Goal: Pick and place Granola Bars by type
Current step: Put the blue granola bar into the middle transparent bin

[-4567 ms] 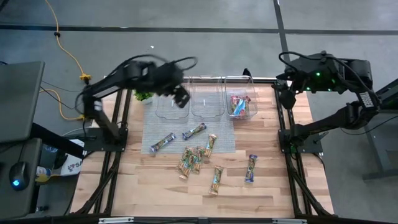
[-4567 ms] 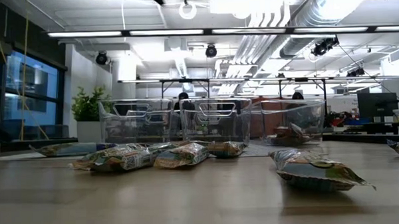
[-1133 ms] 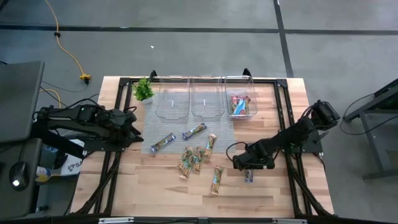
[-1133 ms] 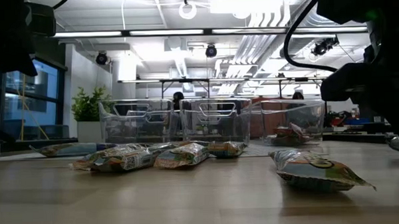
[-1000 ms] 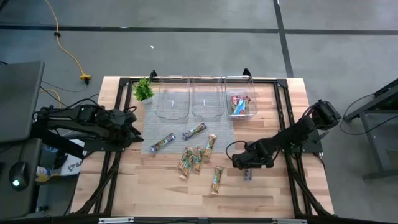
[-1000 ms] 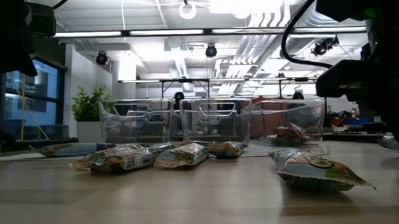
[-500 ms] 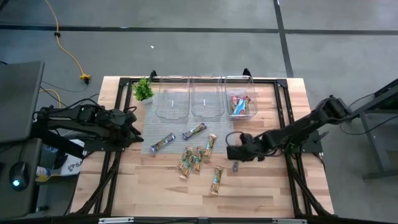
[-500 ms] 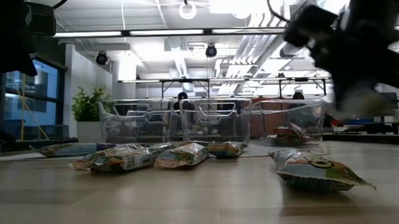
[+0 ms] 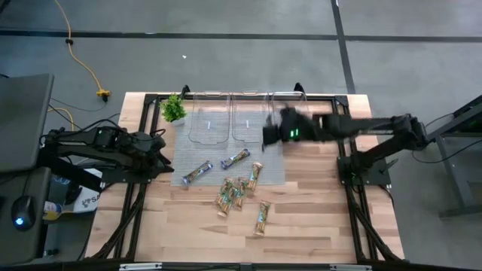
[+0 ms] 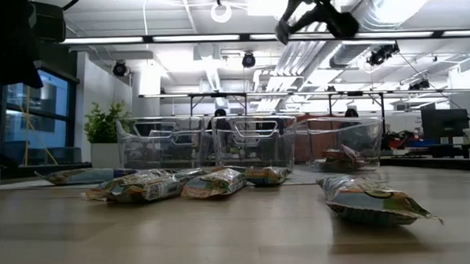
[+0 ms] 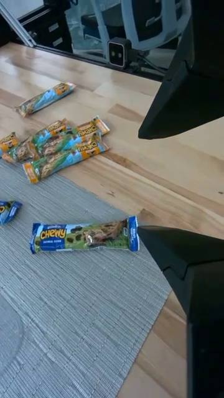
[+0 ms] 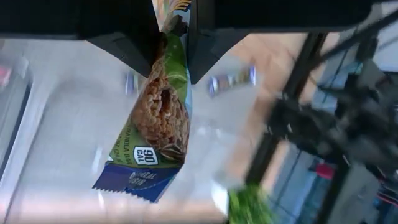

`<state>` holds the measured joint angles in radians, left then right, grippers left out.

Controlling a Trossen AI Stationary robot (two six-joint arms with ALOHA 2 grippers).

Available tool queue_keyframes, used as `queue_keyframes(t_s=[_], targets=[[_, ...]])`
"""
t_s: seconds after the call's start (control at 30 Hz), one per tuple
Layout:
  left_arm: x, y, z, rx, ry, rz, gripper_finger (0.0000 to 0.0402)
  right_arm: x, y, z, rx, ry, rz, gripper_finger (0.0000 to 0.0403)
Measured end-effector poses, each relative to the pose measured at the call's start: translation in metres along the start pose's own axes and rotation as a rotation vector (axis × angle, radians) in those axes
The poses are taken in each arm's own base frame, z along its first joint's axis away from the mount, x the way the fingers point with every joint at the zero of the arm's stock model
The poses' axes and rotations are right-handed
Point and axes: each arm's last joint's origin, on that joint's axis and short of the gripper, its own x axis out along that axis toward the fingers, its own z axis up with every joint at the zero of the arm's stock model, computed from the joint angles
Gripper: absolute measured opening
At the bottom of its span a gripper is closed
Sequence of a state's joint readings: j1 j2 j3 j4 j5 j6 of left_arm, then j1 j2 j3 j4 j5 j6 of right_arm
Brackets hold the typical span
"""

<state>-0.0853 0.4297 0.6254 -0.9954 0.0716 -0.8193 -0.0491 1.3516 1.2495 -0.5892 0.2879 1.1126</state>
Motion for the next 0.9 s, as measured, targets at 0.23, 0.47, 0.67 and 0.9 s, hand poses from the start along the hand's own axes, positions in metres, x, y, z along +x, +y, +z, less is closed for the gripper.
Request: queue_keyframes(t_s=[0.23,0.47,0.67,0.9], targets=[[0.0,0.0,0.0,0.0,-0.001,-0.002,0.0231,0.008,-0.007,0.078,-0.096,-0.031,-0.045,0.0051],[0.0,-0.001,0.0,0.0,0.003,-0.01,0.0231,0.071,-0.019,0.123,-0.171,0.127,-0.093,0.0051],[0.0,-0.001,0.0,-0.005,0.014,-0.02,0.0231,0.122,-0.023,0.131,-0.263,0.314,-0.209,0.0051],[0.0,-0.001,0.0,-0.009,0.016,-0.022,0.0231,0.156,-0.02,0.133,-0.335,0.418,-0.206,0.0082]])
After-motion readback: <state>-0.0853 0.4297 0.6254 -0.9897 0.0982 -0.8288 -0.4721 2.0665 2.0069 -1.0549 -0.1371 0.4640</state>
